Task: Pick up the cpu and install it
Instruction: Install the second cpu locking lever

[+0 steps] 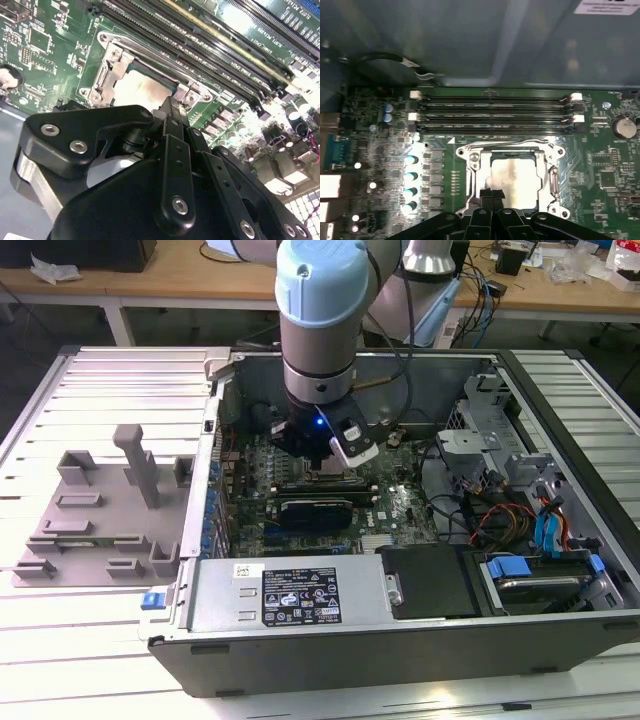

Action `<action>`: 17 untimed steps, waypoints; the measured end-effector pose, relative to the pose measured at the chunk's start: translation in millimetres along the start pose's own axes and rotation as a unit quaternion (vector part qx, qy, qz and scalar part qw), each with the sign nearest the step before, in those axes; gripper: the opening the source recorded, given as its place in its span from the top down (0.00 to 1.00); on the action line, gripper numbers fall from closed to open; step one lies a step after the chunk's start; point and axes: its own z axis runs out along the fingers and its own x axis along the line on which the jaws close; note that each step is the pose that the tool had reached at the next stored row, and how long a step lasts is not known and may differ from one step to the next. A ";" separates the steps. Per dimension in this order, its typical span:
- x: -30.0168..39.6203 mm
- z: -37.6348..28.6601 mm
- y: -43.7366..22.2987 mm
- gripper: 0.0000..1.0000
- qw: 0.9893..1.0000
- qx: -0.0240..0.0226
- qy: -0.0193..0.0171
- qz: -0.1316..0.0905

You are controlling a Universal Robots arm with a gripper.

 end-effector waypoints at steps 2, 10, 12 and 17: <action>-0.2 -4.2 3.5 0.89 1.000 0.003 0.000 0.000; -14.3 -5.6 8.3 0.89 1.000 0.007 0.000 0.000; -14.5 -8.8 10.2 0.89 1.000 0.007 0.000 0.000; -14.8 -14.8 12.6 0.89 1.000 0.008 0.000 0.000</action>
